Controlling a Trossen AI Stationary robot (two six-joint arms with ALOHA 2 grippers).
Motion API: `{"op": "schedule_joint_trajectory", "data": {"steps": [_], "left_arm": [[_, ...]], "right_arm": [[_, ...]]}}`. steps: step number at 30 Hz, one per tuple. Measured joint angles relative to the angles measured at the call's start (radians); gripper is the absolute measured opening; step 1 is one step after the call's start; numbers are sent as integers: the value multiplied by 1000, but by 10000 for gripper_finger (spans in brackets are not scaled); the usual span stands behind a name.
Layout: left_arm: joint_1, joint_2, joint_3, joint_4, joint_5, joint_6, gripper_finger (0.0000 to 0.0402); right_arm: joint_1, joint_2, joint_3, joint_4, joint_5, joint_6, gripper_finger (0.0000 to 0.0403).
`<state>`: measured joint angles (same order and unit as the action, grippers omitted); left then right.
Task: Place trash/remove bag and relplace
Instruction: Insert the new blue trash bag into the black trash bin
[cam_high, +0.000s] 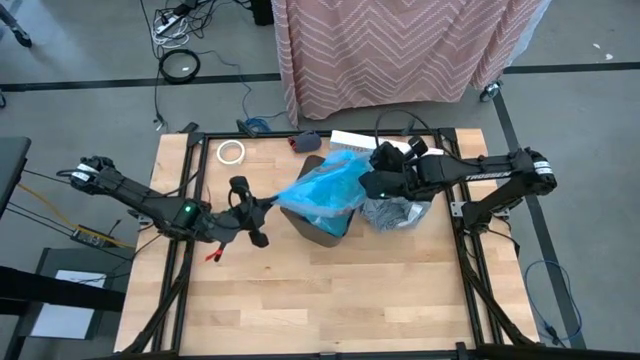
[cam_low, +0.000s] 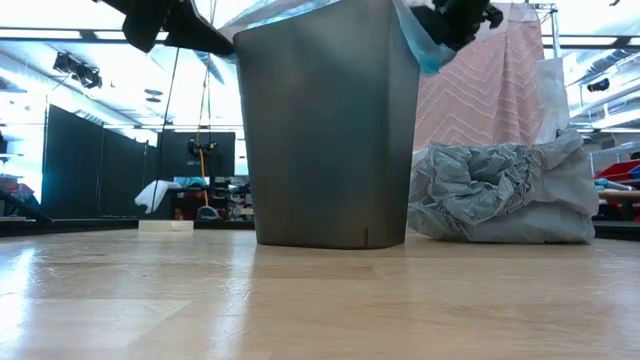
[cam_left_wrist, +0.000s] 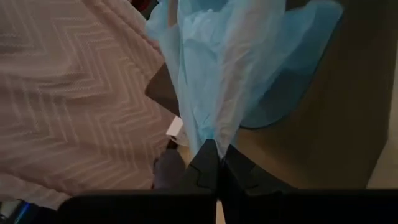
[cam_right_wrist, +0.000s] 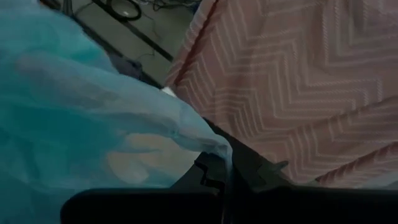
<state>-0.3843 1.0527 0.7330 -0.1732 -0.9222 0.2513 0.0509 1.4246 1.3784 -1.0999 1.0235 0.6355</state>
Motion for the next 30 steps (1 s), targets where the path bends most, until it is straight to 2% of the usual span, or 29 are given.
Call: {"op": "schedule_joint_trajectory", "data": {"steps": [7,13,24,30], "left_arm": [[-30,0,0,-4,1,-58,7],[-37,1,0,-3,13,-86,7],[-50,118,0,-2,30,-177,7],[-51,161,0,60,36,-172,7]], "right_arm": [[8,0,-92,25,-27,53,0],[15,0,-97,26,-26,53,0],[20,0,-97,41,-39,55,0],[21,0,-97,51,-49,54,0]]}}
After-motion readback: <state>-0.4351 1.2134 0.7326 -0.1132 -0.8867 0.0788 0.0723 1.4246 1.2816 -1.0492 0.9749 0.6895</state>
